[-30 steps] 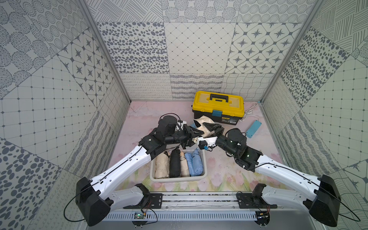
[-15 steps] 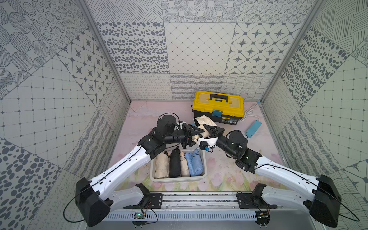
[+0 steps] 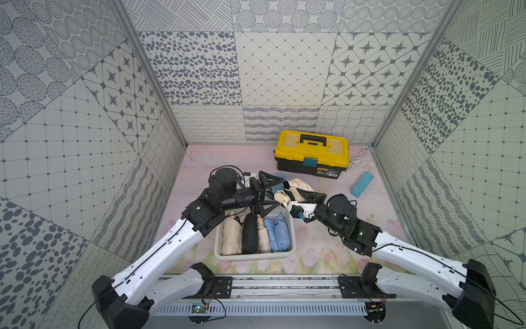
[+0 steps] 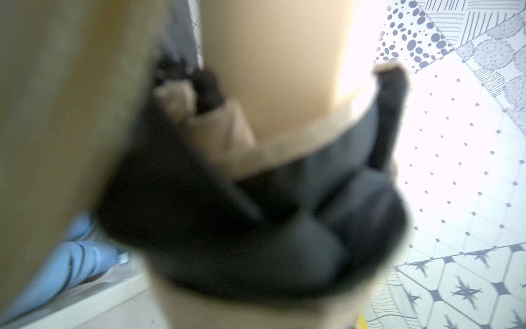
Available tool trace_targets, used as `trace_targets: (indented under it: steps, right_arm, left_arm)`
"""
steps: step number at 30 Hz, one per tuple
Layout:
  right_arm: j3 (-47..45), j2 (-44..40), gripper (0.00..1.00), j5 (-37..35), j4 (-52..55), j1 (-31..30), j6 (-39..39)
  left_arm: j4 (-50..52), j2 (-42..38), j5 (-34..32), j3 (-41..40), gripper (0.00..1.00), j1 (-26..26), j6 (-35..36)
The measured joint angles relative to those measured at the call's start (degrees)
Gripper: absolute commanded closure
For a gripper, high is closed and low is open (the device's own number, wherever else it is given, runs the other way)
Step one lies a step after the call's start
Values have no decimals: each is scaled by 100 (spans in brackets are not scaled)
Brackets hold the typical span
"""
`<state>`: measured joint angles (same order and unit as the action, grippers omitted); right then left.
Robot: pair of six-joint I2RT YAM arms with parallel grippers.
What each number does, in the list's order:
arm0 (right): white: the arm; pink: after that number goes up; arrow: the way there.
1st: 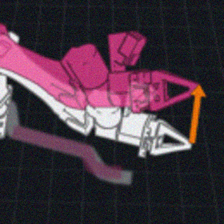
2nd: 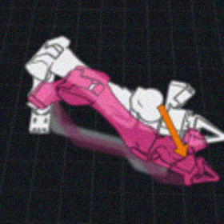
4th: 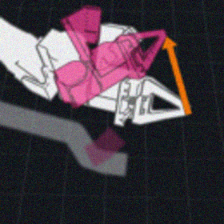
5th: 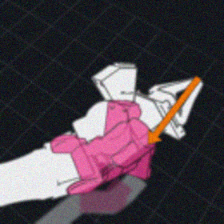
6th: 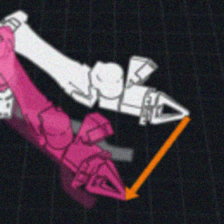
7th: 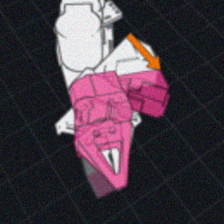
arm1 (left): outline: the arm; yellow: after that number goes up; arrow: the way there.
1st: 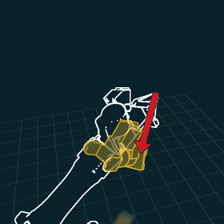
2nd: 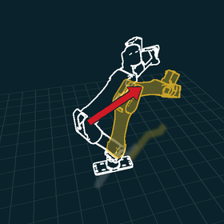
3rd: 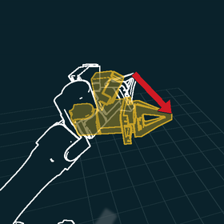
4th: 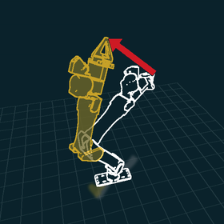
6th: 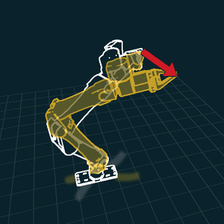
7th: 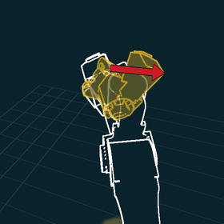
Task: Put the umbrella into the storage box
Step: Pick up the umbrella from the center of the board, then place the umbrella in the storage box.
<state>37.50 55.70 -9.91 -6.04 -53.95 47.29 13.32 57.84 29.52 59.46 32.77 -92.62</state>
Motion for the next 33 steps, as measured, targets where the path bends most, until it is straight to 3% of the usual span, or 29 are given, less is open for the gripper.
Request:
trace_targets:
  steps: [9, 18, 27, 33]
  right_arm:
    - [634, 144, 74, -597, 1480, -1189, -3497]
    - [2002, 1012, 76, -887, 2636, -1397, -6944]
    - [2754, 2107, 78, -728, 3532, -1397, -9162]
    - [3023, 2830, 78, -533, 3923, -1451, -9984]
  left_arm:
    - [2107, -208, -752, 501, 2, -866, 1613]
    - [3838, -321, -1606, 640, 6, -1547, 3018]
    - [4728, -557, -2094, 173, 9, -1821, 3742]
    - [5080, -715, -2280, 2, 11, -1832, 4046]
